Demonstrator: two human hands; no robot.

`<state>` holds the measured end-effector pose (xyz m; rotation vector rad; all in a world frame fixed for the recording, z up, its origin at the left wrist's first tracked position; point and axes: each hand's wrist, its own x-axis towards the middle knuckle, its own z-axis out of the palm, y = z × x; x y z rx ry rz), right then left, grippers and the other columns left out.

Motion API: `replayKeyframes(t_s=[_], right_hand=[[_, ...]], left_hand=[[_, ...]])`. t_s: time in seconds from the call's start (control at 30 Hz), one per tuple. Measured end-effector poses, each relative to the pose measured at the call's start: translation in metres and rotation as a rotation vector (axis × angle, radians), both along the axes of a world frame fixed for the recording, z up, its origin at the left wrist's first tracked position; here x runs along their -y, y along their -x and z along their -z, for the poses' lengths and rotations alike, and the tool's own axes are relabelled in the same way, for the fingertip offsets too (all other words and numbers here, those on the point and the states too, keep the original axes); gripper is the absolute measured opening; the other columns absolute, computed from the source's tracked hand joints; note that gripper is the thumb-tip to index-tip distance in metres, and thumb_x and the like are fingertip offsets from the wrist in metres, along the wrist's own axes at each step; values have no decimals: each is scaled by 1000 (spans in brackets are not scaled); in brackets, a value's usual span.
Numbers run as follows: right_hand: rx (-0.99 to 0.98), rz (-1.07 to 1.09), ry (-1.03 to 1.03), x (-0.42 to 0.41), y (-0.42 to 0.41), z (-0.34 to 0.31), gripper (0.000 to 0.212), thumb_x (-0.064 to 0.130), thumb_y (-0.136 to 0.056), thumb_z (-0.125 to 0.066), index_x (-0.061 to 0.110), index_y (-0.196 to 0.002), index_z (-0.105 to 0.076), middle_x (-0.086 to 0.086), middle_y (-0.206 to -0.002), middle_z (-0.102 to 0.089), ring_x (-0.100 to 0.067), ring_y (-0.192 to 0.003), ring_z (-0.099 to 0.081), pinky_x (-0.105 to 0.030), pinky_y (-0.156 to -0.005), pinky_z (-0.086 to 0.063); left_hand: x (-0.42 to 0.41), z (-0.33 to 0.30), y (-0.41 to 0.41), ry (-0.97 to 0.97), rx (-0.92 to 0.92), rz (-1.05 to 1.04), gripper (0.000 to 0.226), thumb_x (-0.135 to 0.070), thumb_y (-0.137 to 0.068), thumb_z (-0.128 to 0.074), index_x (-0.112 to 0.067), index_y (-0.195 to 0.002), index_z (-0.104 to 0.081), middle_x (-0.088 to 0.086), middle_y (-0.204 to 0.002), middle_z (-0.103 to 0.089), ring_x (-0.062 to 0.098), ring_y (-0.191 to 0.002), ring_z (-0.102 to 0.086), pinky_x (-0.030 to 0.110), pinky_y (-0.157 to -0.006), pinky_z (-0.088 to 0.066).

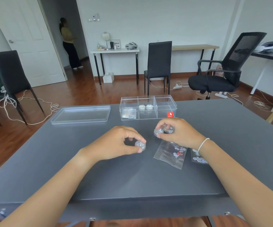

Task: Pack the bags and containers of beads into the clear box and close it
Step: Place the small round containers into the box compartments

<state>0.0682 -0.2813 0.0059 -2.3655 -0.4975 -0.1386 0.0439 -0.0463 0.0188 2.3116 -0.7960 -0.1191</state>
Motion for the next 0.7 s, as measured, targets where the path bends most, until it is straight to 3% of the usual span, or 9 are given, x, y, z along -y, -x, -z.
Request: replayKeyframes(t_s=[0.13, 0.3, 0.43, 0.57, 0.7], right_hand=[[37, 30, -39, 2, -1, -2, 16, 35, -73, -67, 46, -73, -56, 26, -84, -58, 1, -86, -53, -21, -75, -36], [72, 37, -63, 1, 1, -5, 14, 35, -73, -67, 43, -75, -57, 26, -85, -58, 0, -86, -53, -29, -87, -40], [75, 32, -82, 0, 2, -7, 12, 32, -72, -69, 37, -78, -60, 28, -83, -59, 3, -84, -52, -34, -93, -39], [88, 36, -78, 0, 3, -9, 13, 34, -72, -68, 40, -78, -60, 28, -83, -58, 2, -86, -52, -34, -94, -38], [95, 31, -65, 0, 2, -8, 14, 34, -73, -68, 43, -77, -58, 32, -81, -56, 7, -89, -49, -33, -93, -38]], left_hand=[[4, -23, -27, 88, 72, -84, 21, -31, -72, -73, -46, -86, -67, -23, -90, -66, -5, -81, -52, 3, -67, -35], [15, -46, -73, 110, 209, -191, 17, -28, -73, -73, -38, -86, -69, -22, -88, -62, 0, -76, -51, 4, -66, -36], [26, -51, -110, 73, 202, -232, 13, -26, -76, -71, -29, -88, -71, -18, -87, -64, -14, -68, -53, 3, -69, -39], [38, -50, -140, -77, 144, -232, 10, -25, -75, -68, -24, -85, -71, -9, -93, -70, 6, -90, -62, 31, -89, -48], [49, -49, -159, -265, 46, -191, 9, -23, -73, -71, -21, -82, -71, -6, -89, -67, 11, -85, -61, 27, -79, -48]])
